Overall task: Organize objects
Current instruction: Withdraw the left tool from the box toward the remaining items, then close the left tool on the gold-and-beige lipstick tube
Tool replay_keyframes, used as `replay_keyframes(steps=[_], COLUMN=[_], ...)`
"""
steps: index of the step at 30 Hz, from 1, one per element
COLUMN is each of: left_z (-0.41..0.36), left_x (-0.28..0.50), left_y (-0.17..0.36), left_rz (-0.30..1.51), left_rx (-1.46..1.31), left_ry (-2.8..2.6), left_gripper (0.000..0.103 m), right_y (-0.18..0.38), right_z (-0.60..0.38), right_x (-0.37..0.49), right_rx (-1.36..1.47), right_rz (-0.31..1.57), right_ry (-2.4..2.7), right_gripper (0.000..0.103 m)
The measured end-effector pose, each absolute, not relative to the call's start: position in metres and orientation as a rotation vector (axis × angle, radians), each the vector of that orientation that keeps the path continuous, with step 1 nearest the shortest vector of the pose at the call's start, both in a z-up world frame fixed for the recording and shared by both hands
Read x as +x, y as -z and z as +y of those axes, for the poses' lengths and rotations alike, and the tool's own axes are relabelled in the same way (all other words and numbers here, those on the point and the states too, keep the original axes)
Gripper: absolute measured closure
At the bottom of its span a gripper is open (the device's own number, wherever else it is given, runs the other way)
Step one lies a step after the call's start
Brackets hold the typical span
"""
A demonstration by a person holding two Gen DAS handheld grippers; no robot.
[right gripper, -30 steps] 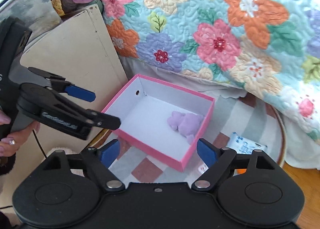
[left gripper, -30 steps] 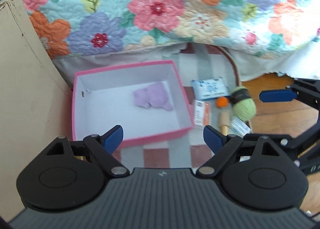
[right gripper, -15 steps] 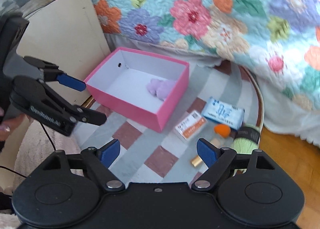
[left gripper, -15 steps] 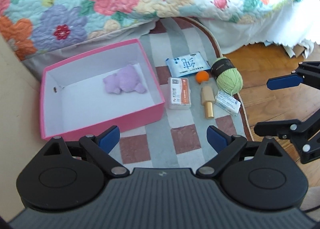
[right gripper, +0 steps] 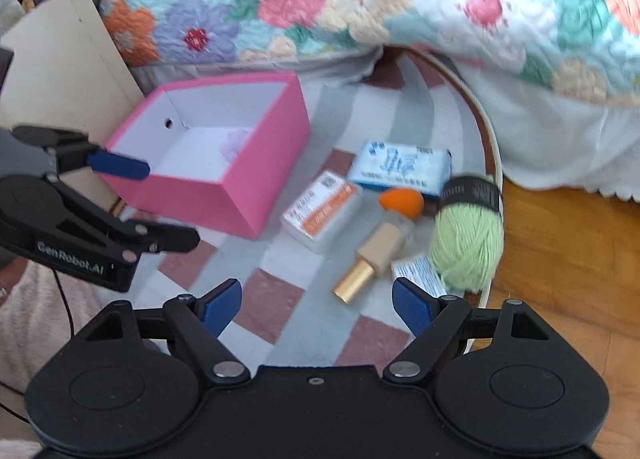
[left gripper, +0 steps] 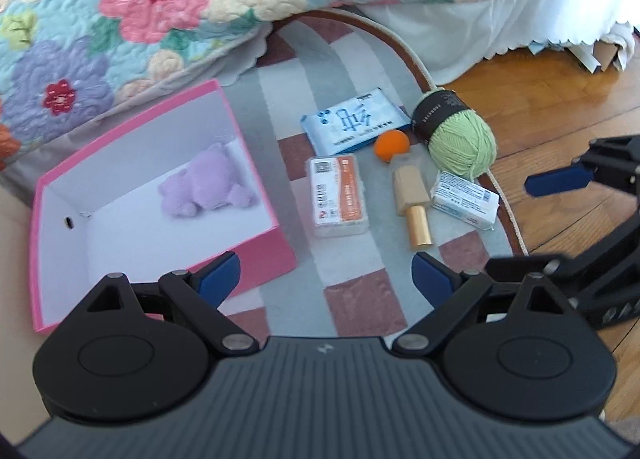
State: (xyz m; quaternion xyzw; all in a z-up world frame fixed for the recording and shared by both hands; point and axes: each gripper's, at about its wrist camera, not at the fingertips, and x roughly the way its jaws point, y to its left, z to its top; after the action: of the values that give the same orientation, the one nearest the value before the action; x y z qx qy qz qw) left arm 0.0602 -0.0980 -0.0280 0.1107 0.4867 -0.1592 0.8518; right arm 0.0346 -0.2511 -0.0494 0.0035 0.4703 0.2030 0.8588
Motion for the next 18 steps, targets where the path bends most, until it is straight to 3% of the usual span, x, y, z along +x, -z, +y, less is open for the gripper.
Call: replay_keyframes(steps=[10,15,18], left_z=[-0.136,-0.145,-0.148], left_x=[0.080,0.094,0.100], left_y=[0.069,0.099,0.116], left_rz=[1.042,1.099,1.112], left_rx=[0.149,0.088,0.070], left_ry=[0.472,0.498,0.499], left_gripper=[0.022,0.032,0.045], right_y=[0.101,0.121,0.136], right_z=[-0.236,-0.237,-0.237], right_x=[0.026,0.030,0.039], right_rx=[-0.147,-0.095,-0.057], right_rz=[0.872,0.844,0.855], right_ry=[-0.376,-0.351,-0.339], right_gripper=[0.018,0.018,0.022])
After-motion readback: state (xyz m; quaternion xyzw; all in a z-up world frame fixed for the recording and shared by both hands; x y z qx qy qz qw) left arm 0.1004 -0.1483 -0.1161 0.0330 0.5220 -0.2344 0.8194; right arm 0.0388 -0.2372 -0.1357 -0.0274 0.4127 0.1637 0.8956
